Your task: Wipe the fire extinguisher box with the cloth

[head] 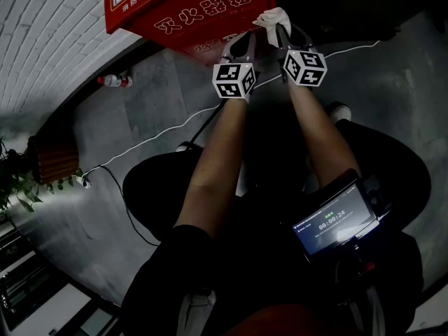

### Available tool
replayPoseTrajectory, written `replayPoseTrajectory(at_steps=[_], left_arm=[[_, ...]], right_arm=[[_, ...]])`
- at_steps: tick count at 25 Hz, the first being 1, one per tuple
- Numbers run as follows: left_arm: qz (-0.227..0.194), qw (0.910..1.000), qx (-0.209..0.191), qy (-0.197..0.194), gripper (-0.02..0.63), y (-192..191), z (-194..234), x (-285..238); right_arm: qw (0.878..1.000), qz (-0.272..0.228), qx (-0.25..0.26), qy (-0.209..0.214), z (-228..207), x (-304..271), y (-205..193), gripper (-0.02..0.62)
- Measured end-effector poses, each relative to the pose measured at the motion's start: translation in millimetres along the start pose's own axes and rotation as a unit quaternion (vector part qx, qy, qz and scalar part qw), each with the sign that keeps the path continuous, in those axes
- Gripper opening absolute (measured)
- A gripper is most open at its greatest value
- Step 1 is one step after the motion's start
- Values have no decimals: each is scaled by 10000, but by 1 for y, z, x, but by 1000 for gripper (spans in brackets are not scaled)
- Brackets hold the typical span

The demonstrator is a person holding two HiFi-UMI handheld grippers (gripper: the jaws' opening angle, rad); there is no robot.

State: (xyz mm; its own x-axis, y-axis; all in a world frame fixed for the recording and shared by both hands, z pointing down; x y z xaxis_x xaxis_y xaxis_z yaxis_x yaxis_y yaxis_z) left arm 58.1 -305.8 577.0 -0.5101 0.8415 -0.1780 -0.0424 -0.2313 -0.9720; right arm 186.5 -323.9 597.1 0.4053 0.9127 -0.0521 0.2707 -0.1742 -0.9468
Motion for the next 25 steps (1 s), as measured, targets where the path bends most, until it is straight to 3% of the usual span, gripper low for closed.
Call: replayPoseTrajectory(at_steps=[7,18,25], left_arm=[[71,9996,52,274,3,-8,23,32],[422,9942,356,928,3,-53,103,96],[700,9884,584,1216,3,-75,150,118]], right_arm=[[9996,72,101,271,36,8,-12,87],[9885,737,347,1277,146,-23,-81,87],[9787,1115,343,1688,193,-55,-126,87]])
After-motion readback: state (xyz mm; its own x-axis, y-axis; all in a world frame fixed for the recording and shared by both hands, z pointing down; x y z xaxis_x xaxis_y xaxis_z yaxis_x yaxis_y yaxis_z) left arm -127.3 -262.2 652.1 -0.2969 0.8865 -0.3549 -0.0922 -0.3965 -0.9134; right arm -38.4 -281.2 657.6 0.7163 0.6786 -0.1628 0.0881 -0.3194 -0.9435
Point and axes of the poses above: the fingertips, and each gripper's own axes: x backward along the fingers, z to its left, y out of its top, the point moved 4 cm from there along x, backward along the fingers, and after that the axes turned 6 degrees about y, right-handed, at the moved point
